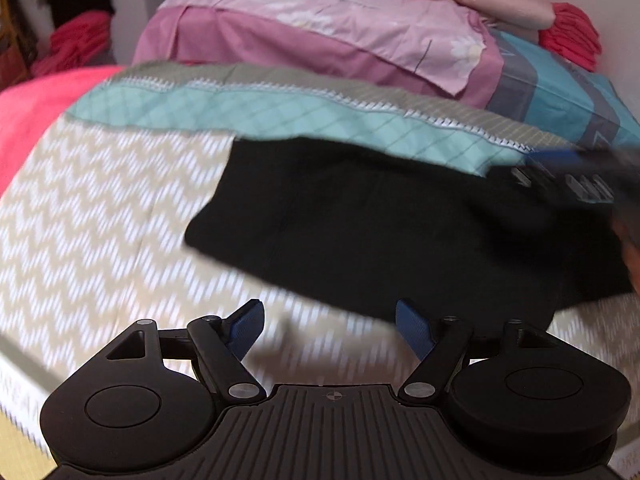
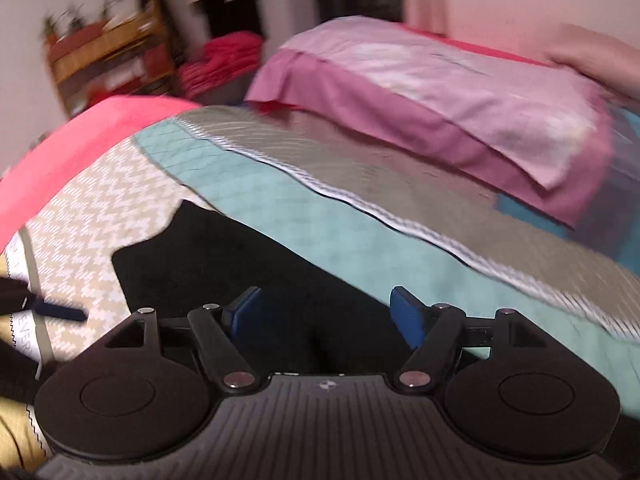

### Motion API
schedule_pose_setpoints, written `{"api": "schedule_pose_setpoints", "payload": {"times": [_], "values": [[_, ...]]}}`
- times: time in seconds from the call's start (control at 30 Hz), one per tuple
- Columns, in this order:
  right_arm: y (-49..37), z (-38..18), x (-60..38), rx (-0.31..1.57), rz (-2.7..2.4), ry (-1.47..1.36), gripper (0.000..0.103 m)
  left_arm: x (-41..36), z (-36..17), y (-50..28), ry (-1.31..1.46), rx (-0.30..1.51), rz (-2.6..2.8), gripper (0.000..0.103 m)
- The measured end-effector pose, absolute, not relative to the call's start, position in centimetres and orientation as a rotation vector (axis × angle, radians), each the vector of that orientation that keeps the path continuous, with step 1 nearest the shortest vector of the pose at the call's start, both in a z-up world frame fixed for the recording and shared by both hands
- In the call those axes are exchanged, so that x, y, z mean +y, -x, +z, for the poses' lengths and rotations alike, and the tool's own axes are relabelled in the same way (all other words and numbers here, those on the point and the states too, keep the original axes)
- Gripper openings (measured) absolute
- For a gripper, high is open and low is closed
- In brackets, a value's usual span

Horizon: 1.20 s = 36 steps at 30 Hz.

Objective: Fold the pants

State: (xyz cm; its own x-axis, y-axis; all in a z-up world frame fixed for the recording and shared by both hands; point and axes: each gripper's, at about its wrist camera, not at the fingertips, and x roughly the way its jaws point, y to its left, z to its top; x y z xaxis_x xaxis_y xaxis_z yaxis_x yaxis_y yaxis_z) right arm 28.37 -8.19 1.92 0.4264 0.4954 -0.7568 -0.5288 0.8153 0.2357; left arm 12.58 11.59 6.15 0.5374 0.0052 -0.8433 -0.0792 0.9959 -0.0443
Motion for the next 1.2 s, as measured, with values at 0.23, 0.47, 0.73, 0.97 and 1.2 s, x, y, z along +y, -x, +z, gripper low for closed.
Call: {"api": "schedule_pose_setpoints", "payload": {"times": [0.23,0.47,0.73,0.97,1.2], "values": [[-25.7,-4.0,-22.9,1.033,0.285,-0.006,0.052,7.9,1.4,-22.0,0.099,1.117,0.057,0.103],[-17.7,-0.7,-40.2,0.834,-0.257,-0.541,0.09,7.0,0.4,-23.0,0.096,1.119,0.086,0.103],[-18.3,-6.1,-46.1,0.732,-0.272,-0.789,0.085,6.4,0.1,-24.0,0.099,1.148,0.117,0.103],[-23.0,-6.6,-47.3,0.682,-0.279,-0.743,0.069,6.3,0.2,-23.8,0.089,1.153,0.127,0.103],[-19.6,-2.4,-50.6,0.616,-0.229,-0.895,0.018,6.4,0.3,-24.0,0.088,1.17,0.121,0.103]]}}
